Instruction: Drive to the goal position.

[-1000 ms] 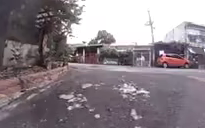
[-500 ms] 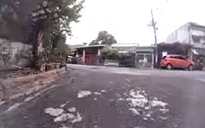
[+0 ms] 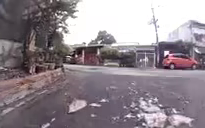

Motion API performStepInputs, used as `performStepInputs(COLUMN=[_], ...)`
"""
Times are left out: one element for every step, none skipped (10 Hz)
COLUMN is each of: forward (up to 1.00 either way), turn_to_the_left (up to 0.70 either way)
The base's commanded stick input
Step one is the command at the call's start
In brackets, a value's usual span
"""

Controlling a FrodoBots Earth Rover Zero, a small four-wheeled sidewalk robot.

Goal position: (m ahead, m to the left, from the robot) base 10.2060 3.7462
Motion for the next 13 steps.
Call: performStepInputs(forward=[1.0,1.0,1.0,1.0,1.0,1.0,1.0,1.0,1.0,1.0,1.0,1.0,1.0], turn_to_the_left=[0.0,0.0,0.0,0.0,0.0,0.0,0.0,0.0,0.0,0.0,0.0,0.0,0.0])
